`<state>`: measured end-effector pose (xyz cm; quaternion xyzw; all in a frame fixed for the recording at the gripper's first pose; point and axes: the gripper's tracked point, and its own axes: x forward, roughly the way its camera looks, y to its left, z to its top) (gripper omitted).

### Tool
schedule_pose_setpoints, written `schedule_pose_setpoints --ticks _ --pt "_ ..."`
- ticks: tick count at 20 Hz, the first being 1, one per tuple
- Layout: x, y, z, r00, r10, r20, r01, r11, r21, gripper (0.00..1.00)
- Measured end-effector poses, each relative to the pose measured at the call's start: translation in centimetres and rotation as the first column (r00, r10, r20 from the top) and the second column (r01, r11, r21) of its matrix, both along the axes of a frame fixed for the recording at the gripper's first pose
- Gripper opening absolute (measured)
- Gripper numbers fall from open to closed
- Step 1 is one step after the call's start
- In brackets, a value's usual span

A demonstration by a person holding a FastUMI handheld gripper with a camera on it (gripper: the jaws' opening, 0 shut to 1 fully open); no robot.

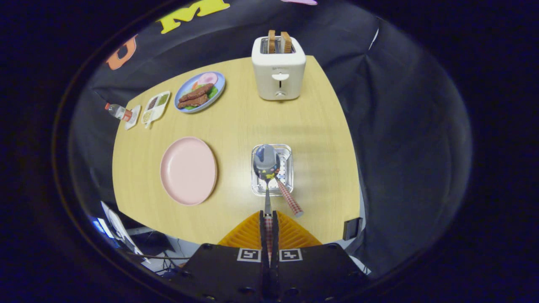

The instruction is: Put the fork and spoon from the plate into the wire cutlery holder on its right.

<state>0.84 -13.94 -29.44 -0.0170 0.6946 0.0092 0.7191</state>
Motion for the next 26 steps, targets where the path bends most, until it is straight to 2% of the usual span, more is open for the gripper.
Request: schedule_pose_setpoints --ticks 4,8,11,15,20,26 --pt "0.3 -0.7 -1.1 0.994 -0.025 -0.103 0.023 1.0 -0.021 0.01" --pt "1.4 -0.6 -2.1 0.98 -0.014 -0.196 0.011 1.0 -0.017 0.02" --pt "1.6 -0.4 -3.0 0.957 0.027 -0.29 -0.033 0.999 -0.017 0.02" --pt "2.1 -0.1 -4.0 0.928 0.026 -0.371 -0.036 0.999 -0.018 0.02" --pt "2.7 -0.1 -4.6 0.919 0.001 -0.395 -0.017 0.999 -0.037 0.04" --pt "3.5 0.0 -4.7 0.939 0.019 -0.344 -0.037 0.998 -0.045 0.09"
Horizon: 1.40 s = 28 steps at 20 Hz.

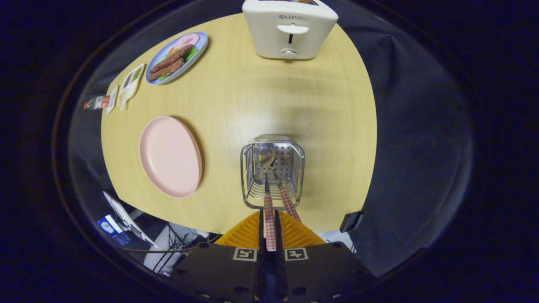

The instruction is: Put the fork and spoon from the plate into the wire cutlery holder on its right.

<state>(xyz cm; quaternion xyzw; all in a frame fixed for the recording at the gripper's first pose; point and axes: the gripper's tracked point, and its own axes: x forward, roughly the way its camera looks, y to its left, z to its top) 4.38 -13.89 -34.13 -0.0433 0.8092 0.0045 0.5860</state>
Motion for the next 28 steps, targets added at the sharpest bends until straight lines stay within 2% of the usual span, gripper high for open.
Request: schedule_pose_setpoints --ticks 2,6,9,13,14,17,21,24,28 --pt "0.2 0.3 0.4 0.999 0.012 0.031 -0.012 1.0 0.001 0.08" --pt "0.3 1.3 0.9 0.996 0.01 0.088 -0.011 1.0 0.014 0.18" --pt "0.0 2.1 1.1 0.99 0.032 0.139 -0.033 0.999 0.009 0.38" --pt "0.5 4.3 1.6 0.961 0.026 0.277 -0.036 0.999 0.031 0.44" --pt "0.6 5.3 1.9 0.947 0.027 0.321 -0.043 0.998 0.042 0.46" --pt "0.4 7.6 2.7 0.905 0.045 0.422 -0.076 0.996 0.056 0.78" --pt "0.1 10.7 4.1 0.83 0.092 0.55 -0.132 0.991 0.033 0.88" --pt "0.2 13.6 5.5 0.748 0.111 0.655 -0.163 0.986 0.019 0.95" --pt "-0.2 17.3 7.5 0.628 0.105 0.771 -0.193 0.981 0.024 0.96"
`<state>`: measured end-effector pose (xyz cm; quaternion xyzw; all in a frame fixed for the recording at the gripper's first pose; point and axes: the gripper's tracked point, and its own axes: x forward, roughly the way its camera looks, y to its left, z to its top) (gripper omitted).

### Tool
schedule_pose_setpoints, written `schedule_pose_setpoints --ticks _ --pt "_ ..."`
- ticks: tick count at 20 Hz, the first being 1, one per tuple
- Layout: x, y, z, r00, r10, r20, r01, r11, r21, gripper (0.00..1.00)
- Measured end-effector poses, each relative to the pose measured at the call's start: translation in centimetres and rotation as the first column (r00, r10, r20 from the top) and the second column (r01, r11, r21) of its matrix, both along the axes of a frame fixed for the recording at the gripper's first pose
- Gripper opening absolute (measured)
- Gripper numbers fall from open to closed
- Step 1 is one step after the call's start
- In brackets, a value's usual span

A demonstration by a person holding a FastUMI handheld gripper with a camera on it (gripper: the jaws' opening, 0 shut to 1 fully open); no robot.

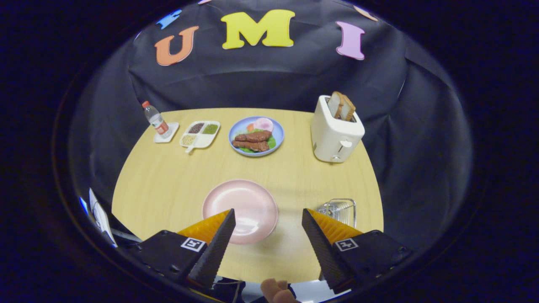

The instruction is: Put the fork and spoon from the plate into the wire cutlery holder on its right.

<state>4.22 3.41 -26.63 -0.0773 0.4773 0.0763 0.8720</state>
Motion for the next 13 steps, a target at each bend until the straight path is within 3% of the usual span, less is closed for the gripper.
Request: schedule_pose_setpoints --ticks 6,9,13 --pt "-0.9 3.6 4.7 0.971 -0.011 0.238 0.006 1.0 0.024 0.96" --pt "-0.5 4.1 8.8 0.917 -0.037 0.398 0.026 0.999 0.033 0.96" --pt "-1.6 5.9 13.3 0.843 -0.033 0.537 -0.007 0.997 0.072 0.96"
